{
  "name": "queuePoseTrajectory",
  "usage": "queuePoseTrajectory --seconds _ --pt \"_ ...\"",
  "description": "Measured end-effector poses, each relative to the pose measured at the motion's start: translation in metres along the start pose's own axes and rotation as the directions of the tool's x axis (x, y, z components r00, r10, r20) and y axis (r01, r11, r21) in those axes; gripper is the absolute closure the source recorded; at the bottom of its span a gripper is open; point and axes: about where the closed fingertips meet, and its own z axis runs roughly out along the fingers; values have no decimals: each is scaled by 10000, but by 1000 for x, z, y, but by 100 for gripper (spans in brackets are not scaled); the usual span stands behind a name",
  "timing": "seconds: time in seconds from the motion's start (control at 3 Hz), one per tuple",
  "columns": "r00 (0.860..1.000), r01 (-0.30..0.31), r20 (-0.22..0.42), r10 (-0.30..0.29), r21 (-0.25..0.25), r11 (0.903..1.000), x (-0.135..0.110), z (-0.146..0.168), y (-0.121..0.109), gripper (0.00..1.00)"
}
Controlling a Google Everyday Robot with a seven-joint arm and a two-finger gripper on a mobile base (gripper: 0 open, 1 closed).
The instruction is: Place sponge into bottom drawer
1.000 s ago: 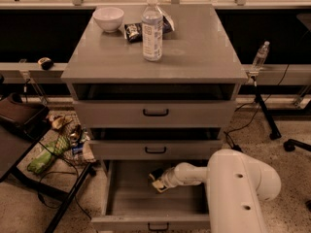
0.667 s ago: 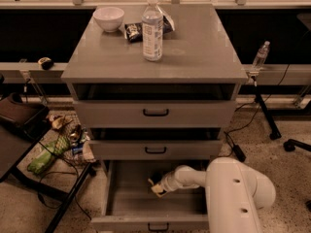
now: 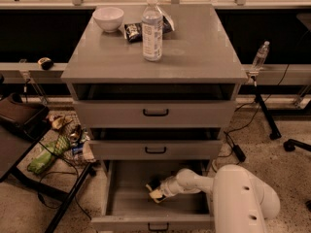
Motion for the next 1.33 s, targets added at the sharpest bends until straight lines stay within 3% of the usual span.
queuePoseTrajectory --seconds 0.33,0.67,1.0,1.33 --pt "10000 -1 -2 1 5 10000 0 0 0 34" --pt "10000 -1 -2 1 4 10000 0 0 0 3" --pt "10000 2 -4 -2 2 10000 0 0 0 0" --pt "9968 718 -324 -734 -493 9962 5 -24 20 0"
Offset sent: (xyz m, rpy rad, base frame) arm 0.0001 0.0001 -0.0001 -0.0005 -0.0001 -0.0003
